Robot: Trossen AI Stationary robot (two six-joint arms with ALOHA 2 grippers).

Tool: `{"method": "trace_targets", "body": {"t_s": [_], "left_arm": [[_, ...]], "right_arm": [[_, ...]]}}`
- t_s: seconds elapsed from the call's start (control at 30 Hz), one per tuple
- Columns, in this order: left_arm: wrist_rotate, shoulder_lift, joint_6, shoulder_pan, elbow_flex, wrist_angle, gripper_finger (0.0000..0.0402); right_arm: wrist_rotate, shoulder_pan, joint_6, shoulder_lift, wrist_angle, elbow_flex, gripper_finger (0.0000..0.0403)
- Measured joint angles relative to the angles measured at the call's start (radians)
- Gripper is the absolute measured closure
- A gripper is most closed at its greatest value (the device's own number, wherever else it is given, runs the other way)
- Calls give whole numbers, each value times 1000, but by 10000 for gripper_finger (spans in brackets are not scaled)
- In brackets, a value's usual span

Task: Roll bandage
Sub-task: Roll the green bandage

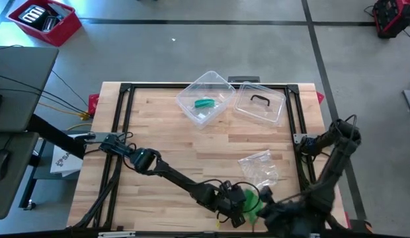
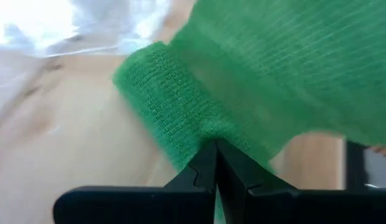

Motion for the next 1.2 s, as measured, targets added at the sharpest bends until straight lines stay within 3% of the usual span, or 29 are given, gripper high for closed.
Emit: {"method": "trace_targets", "body": {"t_s": [0.2, 0.43, 0.63, 0.9, 1.2], "left_arm": [[-129, -76, -83, -38, -2, -310, 402], [-174, -110, -230, -85, 0, -672, 401], [-190, -110, -584, -141, -1, -1095, 401], [-138, -148, -826, -248, -113, -1085, 401], [-121, -146, -1050, -350, -112, -1081, 401]], "right_arm": [[-132, -90, -95, 0, 52, -52, 403], [-156, -241, -283, 0, 136, -56, 403], [-296, -435, -477, 20, 242, -56, 403], [-484, -644, -640, 118, 334, -55, 403], [-532, -800, -701, 257, 421, -56, 393]]}}
